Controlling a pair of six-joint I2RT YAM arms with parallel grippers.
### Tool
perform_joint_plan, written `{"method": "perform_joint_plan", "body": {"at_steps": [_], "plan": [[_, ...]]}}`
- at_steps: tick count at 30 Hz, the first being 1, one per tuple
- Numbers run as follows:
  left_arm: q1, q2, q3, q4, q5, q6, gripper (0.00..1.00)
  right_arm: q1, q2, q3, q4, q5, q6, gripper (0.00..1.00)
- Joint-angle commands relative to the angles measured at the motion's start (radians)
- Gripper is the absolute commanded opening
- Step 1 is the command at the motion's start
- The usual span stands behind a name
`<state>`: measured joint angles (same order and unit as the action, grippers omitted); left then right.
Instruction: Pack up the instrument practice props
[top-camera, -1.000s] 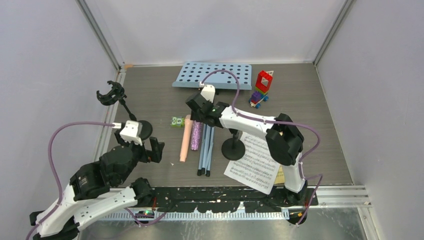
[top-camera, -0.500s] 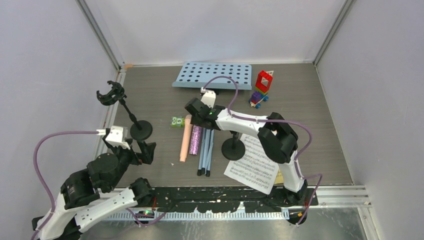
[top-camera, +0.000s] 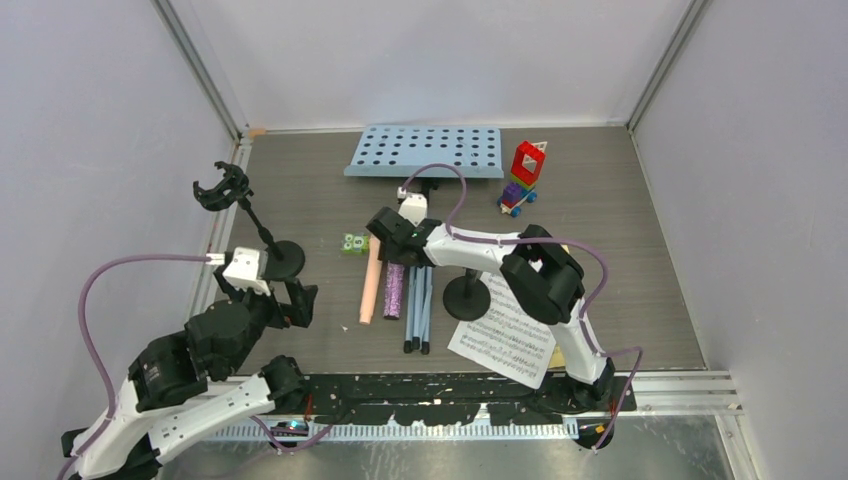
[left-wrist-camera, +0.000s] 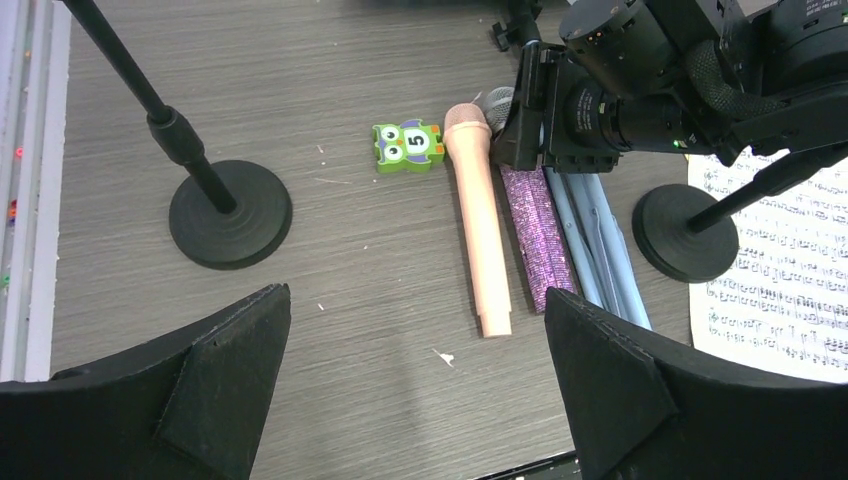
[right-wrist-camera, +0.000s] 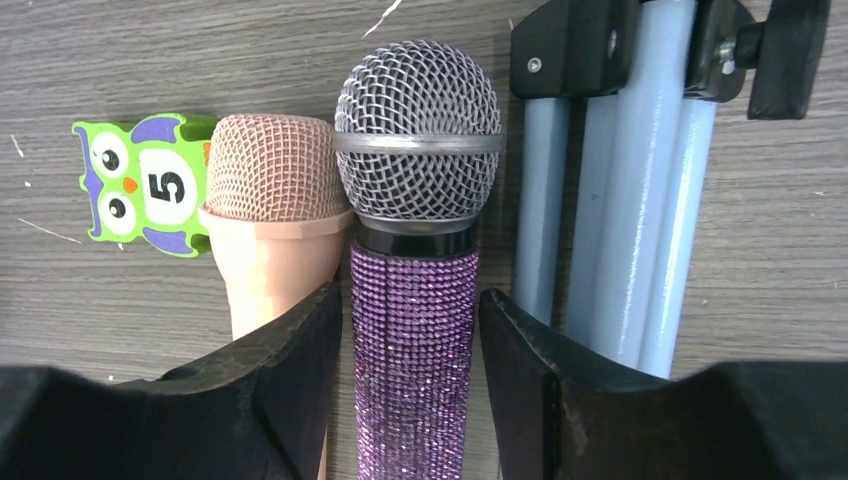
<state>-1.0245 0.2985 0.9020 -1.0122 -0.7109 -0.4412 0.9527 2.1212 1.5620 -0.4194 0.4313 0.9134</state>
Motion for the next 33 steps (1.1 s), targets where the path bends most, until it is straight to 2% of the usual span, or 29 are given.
{"method": "perform_joint_plan", "body": {"at_steps": [1,4,10,15,18,22,24,26,30,33], "plan": [[0.005,-0.023,0.005,0.014,-0.008,0.0,1.0,0.001,-0.027,0.014,-0.02,0.019,-0.006,0.61],[0.004,-0.011,0.003,0.017,-0.008,0.001,1.0,0.001,-0.046,0.027,-0.03,0.018,-0.016,0.64],[0.005,0.032,0.005,0.03,0.004,-0.012,1.0,0.001,-0.122,0.072,-0.081,0.051,-0.077,0.64],[0.003,0.081,0.003,0.046,0.034,0.0,1.0,0.001,-0.229,0.116,-0.128,0.052,-0.179,0.65],[0.004,0.118,-0.006,0.061,0.059,0.007,1.0,-0.001,-0.286,0.144,-0.168,0.003,-0.26,0.67],[0.004,0.171,0.0,0.051,0.073,0.006,1.0,-0.009,-0.341,0.196,-0.279,-0.026,-0.349,0.79],[0.005,0.187,-0.002,0.052,0.085,0.007,1.0,-0.029,-0.377,0.206,-0.329,-0.036,-0.375,0.93],[0.004,0.196,-0.002,0.053,0.097,0.014,1.0,-0.083,-0.409,0.217,-0.381,-0.094,-0.378,1.0],[0.003,0.203,-0.005,0.056,0.096,0.013,1.0,-0.256,-0.491,0.189,-0.455,-0.208,-0.373,1.0],[0.004,0.21,-0.005,0.053,0.1,0.01,1.0,-0.438,-0.614,0.071,-0.431,-0.339,-0.322,1.0]]}}
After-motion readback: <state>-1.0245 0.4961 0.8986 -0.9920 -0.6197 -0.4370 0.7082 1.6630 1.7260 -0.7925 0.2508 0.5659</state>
